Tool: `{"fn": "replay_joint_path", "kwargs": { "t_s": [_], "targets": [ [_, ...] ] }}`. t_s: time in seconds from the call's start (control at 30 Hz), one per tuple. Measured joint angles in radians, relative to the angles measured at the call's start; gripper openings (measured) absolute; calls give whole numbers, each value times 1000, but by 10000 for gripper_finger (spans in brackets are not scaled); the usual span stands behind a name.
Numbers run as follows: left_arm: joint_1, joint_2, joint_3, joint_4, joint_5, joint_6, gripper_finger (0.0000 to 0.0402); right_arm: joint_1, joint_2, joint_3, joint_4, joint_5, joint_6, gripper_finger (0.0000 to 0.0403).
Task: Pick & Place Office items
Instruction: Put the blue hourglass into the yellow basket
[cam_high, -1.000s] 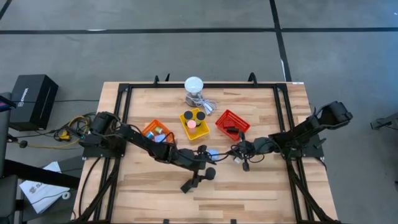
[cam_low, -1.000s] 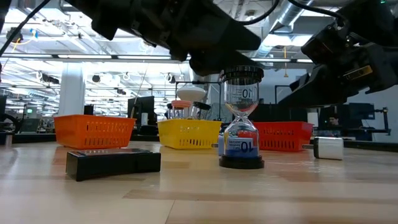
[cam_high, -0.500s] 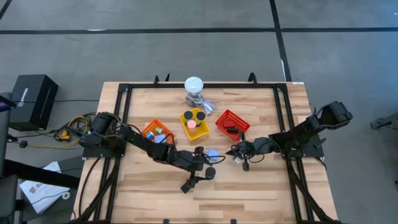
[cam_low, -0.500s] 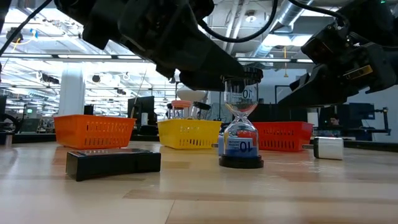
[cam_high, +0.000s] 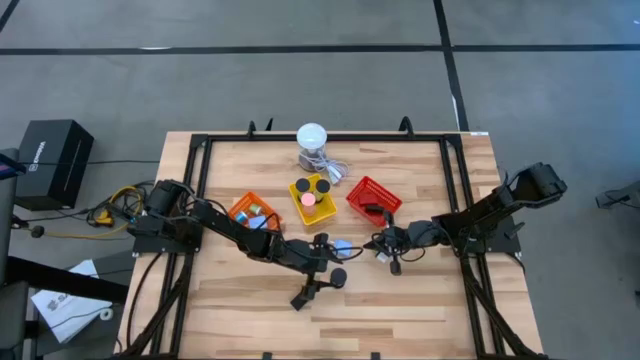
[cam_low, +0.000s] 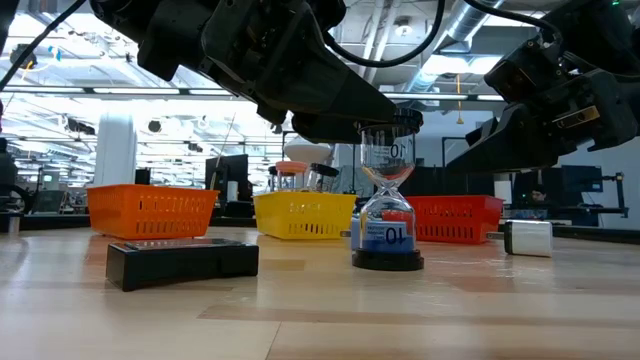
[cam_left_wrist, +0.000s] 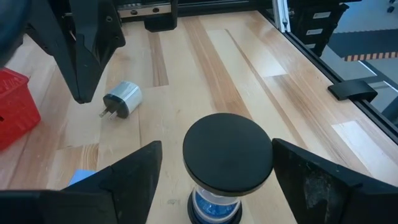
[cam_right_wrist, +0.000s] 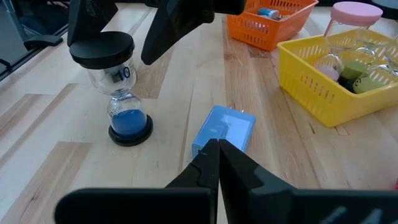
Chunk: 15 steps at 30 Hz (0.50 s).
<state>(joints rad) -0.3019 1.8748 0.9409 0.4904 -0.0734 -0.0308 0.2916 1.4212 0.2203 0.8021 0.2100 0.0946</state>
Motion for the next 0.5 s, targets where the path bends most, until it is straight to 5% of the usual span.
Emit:
{"fn": "replay_joint_path", "kwargs": {
  "t_s": [0.5],
  "targets": [
    [0, 0, 0, 1, 0, 0, 225, 0, 0, 0, 0, 0, 2, 0]
  ]
}}
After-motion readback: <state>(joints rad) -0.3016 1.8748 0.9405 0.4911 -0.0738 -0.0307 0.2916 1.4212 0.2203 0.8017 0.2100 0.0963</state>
